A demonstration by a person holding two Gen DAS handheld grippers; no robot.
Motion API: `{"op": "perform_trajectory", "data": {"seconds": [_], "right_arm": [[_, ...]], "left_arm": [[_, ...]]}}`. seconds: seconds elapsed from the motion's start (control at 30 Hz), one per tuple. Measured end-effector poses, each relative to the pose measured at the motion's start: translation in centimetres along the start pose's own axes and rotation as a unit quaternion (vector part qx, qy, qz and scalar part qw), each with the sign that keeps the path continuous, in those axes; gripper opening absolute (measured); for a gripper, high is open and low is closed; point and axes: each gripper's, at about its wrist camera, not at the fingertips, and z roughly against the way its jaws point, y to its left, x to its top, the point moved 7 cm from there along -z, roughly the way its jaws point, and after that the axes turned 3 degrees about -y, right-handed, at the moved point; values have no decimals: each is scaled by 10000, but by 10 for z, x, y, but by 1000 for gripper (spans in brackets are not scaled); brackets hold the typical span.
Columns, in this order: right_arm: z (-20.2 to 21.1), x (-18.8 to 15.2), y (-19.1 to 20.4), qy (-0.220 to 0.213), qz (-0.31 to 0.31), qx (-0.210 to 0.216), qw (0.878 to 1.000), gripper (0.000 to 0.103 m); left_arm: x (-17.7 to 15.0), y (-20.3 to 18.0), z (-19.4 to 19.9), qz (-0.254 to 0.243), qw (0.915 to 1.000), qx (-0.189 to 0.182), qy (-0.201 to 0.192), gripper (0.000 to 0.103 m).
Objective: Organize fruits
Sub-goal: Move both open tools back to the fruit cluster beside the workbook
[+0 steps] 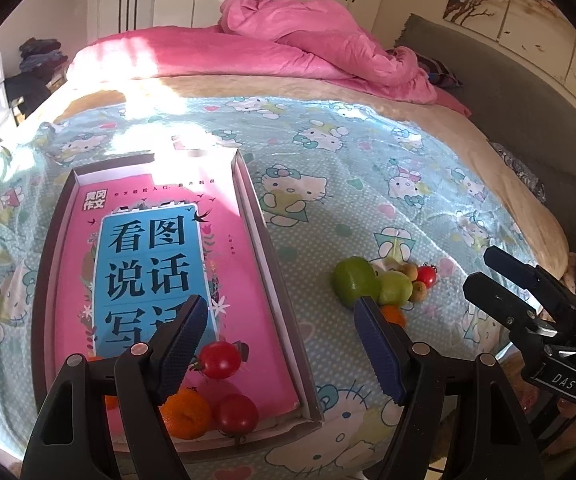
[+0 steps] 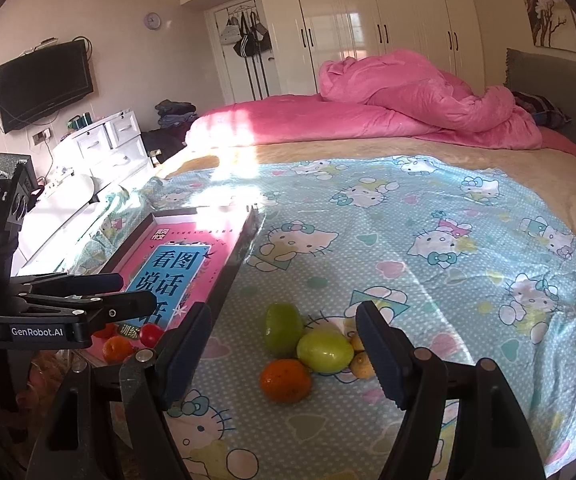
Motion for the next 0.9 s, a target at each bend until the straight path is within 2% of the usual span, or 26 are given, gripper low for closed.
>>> {"op": "perform_trajectory", "data": {"seconds": [0.33,0.6,0.9], "right_arm": [[3,-10,-28,166,-464,-110,9987,75],[0,-29,-39,429,-543,-242,9973,75],[-8,-46,-37,703,-489,-199,9961,75]], "left_arm": [[3,-20,-14,-222,9997,-95,94,77],[2,-42,-29,-711,9974,18,132,77],[5,-48,-48,-492,9970,-390,463,77]]}}
